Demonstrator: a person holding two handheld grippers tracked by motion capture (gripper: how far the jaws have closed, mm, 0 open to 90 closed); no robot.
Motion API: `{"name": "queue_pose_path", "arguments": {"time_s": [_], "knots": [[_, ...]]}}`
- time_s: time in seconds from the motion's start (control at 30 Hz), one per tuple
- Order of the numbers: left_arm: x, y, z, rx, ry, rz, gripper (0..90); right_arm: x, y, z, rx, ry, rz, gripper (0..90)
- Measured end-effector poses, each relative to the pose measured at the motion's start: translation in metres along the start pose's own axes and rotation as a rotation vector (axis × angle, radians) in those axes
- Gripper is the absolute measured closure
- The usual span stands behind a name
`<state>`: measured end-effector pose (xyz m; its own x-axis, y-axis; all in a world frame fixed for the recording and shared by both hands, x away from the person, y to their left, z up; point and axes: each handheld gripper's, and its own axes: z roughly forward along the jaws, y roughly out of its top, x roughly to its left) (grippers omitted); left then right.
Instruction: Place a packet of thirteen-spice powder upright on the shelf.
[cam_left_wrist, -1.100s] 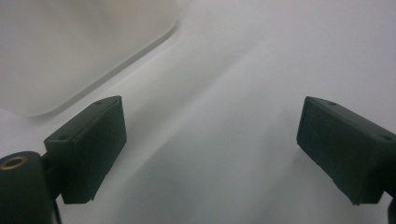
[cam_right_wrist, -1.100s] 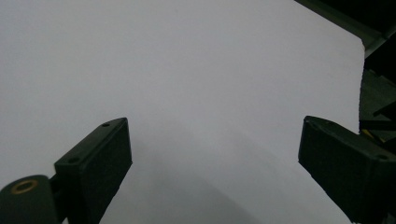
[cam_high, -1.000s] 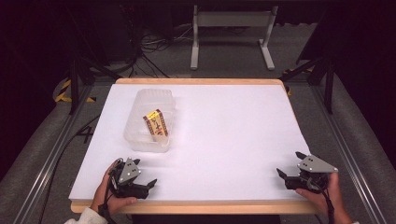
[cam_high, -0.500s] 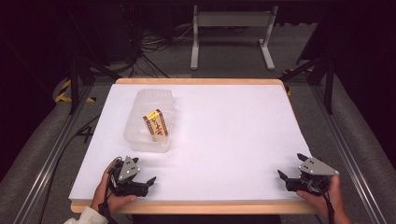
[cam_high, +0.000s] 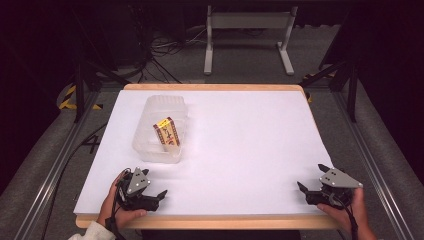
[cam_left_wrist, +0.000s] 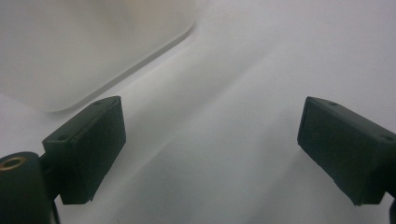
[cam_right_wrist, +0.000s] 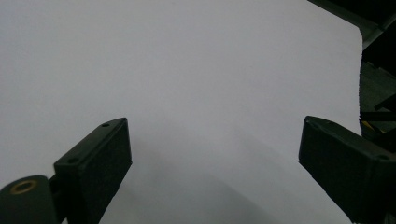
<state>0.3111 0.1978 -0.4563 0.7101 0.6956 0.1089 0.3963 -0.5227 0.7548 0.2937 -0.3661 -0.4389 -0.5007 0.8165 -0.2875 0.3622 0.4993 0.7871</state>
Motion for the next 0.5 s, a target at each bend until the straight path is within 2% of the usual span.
{"name": "queue_pose_path", "arguments": {"time_s": [0.5], "knots": [[0.0,0.0017,0.0019,-0.001,-0.003,0.0,8.5,-0.0008,0.0006,-0.0016,-0.015,-0.006,0.001,9.5]]}}
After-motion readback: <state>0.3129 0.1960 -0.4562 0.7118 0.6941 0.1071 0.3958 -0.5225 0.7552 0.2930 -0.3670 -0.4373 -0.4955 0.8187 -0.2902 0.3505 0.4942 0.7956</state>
